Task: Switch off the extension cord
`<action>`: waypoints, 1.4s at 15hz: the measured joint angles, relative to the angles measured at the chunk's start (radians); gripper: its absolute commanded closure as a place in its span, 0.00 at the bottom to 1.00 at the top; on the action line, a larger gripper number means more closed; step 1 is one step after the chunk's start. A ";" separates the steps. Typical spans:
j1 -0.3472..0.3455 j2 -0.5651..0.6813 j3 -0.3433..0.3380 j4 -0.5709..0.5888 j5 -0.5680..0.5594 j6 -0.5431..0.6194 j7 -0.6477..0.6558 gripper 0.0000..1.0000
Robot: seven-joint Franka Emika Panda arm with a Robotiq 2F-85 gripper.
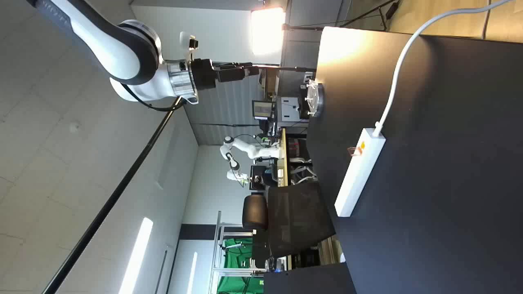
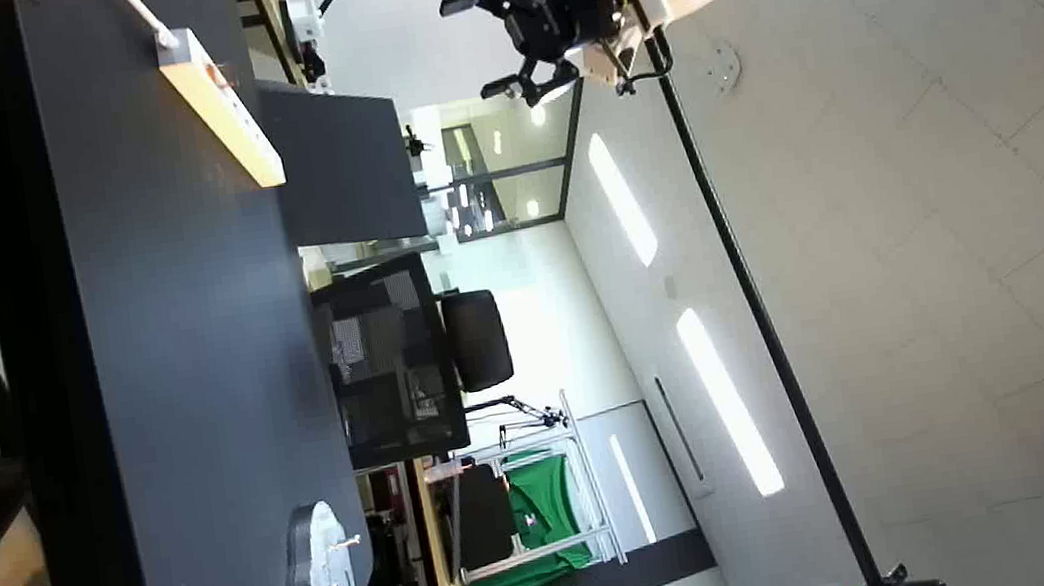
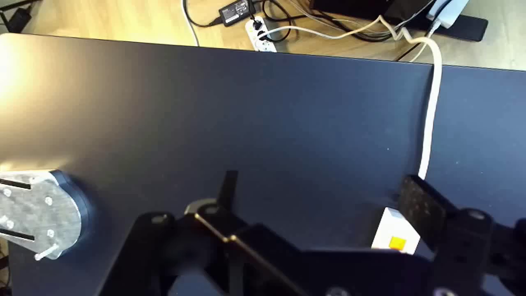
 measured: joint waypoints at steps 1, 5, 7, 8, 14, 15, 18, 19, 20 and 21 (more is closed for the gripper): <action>0.000 0.000 0.000 0.000 0.000 0.000 0.000 0.00; 0.000 0.000 0.000 0.001 0.000 0.000 0.000 0.00; 0.000 0.000 0.000 0.001 0.000 0.000 0.000 0.00; 0.000 0.000 0.000 0.001 0.000 0.000 0.000 0.00; 0.000 0.000 0.000 0.001 0.000 0.000 0.000 0.00; 0.000 0.000 0.000 0.001 0.000 0.000 0.000 0.00; 0.001 0.001 0.000 0.001 0.000 0.000 0.000 0.00; 0.003 0.005 0.001 0.002 0.003 0.009 0.006 0.00; 0.007 0.014 0.004 0.004 0.007 0.025 0.017 0.10; 0.012 0.029 0.010 0.009 0.014 0.045 0.036 0.25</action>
